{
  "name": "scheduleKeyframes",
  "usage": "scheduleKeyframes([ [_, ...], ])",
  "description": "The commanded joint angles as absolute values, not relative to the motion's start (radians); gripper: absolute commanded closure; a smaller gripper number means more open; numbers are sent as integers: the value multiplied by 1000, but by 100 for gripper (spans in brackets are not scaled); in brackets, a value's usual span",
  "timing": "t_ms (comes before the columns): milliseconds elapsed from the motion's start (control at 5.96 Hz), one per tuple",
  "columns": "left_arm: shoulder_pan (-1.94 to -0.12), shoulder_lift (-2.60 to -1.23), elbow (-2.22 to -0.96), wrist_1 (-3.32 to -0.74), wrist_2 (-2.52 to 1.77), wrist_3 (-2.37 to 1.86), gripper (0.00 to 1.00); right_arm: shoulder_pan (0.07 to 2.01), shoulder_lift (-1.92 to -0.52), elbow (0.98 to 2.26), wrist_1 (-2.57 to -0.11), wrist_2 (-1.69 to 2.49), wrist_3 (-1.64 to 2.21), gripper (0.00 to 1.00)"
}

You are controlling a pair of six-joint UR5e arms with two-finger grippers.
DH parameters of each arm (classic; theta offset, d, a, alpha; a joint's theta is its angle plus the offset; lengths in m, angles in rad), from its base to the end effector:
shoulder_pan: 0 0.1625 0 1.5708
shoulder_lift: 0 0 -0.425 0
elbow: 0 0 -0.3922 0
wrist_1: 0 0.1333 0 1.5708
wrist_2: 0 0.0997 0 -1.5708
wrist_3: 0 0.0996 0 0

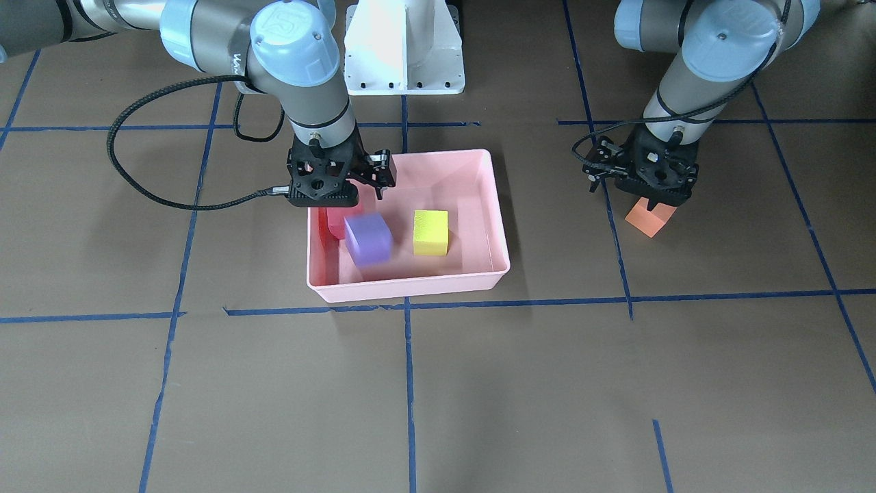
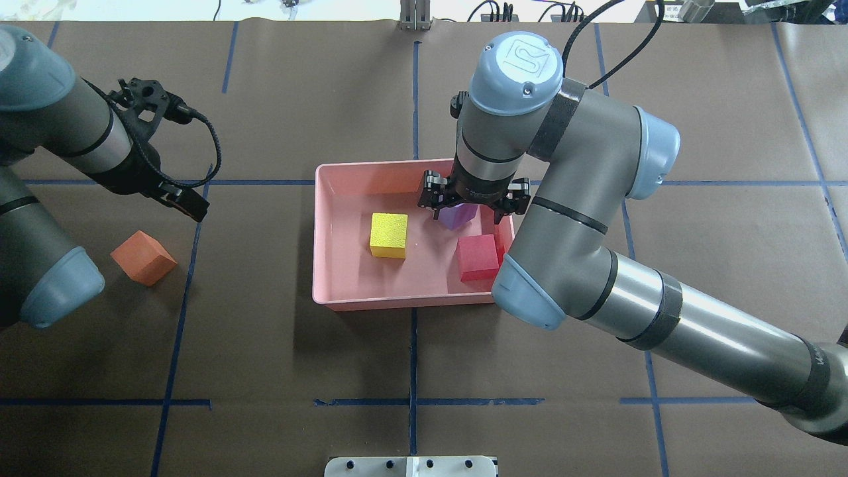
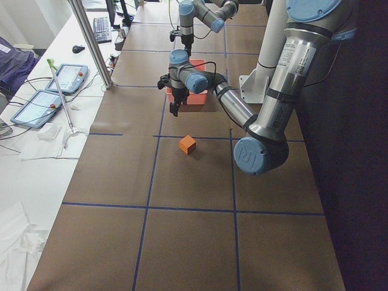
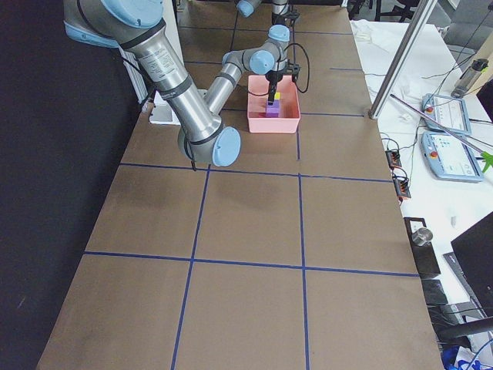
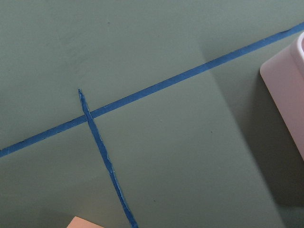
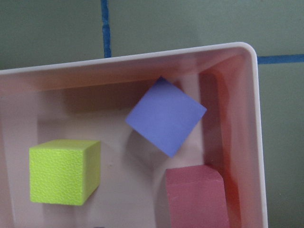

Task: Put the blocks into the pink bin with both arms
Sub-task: 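Carry the purple cube into the bin while the left gripper reaches the orange cube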

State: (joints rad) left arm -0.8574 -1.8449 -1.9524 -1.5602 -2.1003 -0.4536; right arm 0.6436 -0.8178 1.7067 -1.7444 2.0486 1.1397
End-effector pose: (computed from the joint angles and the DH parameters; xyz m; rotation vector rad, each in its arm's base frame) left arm 0.3019 -0.4757 0.3412 0.2457 0.7783 0.4160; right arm -0.4843 -0.4727 0.1695 -0.0336 -0.8355 0.0291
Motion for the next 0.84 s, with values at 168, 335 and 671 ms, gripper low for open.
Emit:
scheduleKeyframes([
  [168, -856, -1620, -1953, -1885, -2102, -377, 0, 660, -891, 1775, -1746, 2052, 1035, 0],
  [335, -854, -1612, -1942, -1887, -2100, -356, 0, 660, -900, 1778, -1746, 2051, 1035, 0],
  [671, -853, -1617, -1881, -1887, -2097, -267, 0, 660, -910, 1786, -1746, 2051, 1035, 0],
])
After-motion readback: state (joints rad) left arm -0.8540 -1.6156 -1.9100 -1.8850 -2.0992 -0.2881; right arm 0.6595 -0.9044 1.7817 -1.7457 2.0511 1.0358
